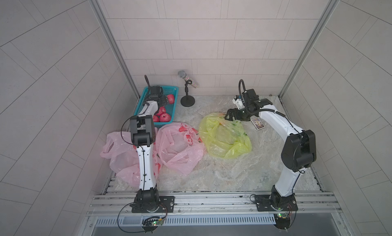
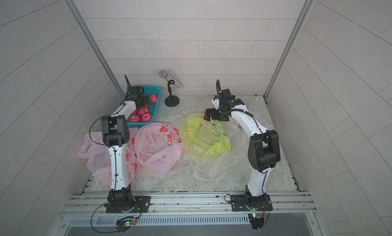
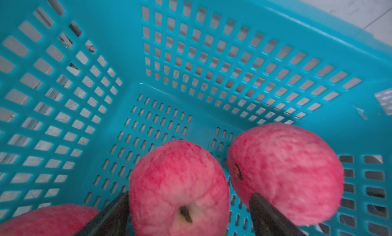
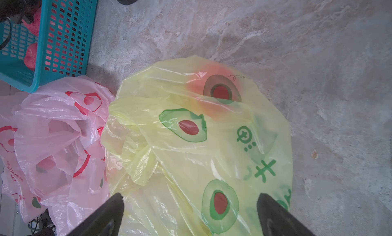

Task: Untie the knot of a plastic bag & take out the apple
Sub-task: Place the apple in the basket, then adjust the plastic bag at the center of the board.

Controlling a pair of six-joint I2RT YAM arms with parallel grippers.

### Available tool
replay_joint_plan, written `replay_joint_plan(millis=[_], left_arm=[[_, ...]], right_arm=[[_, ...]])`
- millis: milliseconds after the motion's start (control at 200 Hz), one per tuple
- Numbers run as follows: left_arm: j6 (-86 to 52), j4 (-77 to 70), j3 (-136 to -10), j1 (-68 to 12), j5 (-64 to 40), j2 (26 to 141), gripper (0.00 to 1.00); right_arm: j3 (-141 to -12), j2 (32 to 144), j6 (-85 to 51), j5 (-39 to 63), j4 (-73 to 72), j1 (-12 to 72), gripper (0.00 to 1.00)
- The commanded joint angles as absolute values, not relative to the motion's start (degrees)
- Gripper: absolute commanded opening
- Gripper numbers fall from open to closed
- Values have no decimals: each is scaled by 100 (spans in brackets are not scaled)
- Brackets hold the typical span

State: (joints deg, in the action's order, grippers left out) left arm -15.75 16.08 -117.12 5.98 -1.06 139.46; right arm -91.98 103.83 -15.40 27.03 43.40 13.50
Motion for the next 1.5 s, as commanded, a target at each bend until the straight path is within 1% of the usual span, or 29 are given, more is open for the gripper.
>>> replay_joint_plan(millis=[0,210,410,520,660,740,911,1011,1176,1391,1461,1496], left_arm=[[-1582,1503,-11734,616,-116,13779,100],[-1473,1278,-11412,601,-240,13030,100],[-1363,1146,-10800,417,-894,12058,100],[-1199,1062,-10156,31,-1160,11444,100],[-968,1020,-9166,-607,-1362,10639,100],[-946,968,-8561,-973,-1498,10194,100],[-1083,818,-7339,-1690,-1573,9441,100],[-1252,752,-6830,-1872,-1676,9148,100],[-1354,761,-6267,-1977,-1721,8654,100],[-1317,903,-6213,-2093,-1874,8581,100],[-1294,936,-6270,-2176,-1939,8650,100],[-1275,940,-6299,-2217,-1959,8697,100]], right_arm=[[-9241,10406,-1442,2744,4433,1371,100],[-9363,10459,-1322,2640,4423,1426,100],[-9755,10785,-1016,2201,4458,1536,100],[-10193,11076,-915,2019,4495,1635,100],[-10800,11501,-463,1664,4706,1882,100],[-10921,11671,-269,1608,4702,1989,99],[-10946,11934,245,1073,4530,2229,100],[-10927,12135,382,872,4285,2225,100],[-11351,12584,506,1017,4187,2237,100],[-11851,13169,442,905,4133,2222,100],[-12122,13402,354,1010,4288,2153,100],[-12207,13486,316,1100,4317,2111,98]])
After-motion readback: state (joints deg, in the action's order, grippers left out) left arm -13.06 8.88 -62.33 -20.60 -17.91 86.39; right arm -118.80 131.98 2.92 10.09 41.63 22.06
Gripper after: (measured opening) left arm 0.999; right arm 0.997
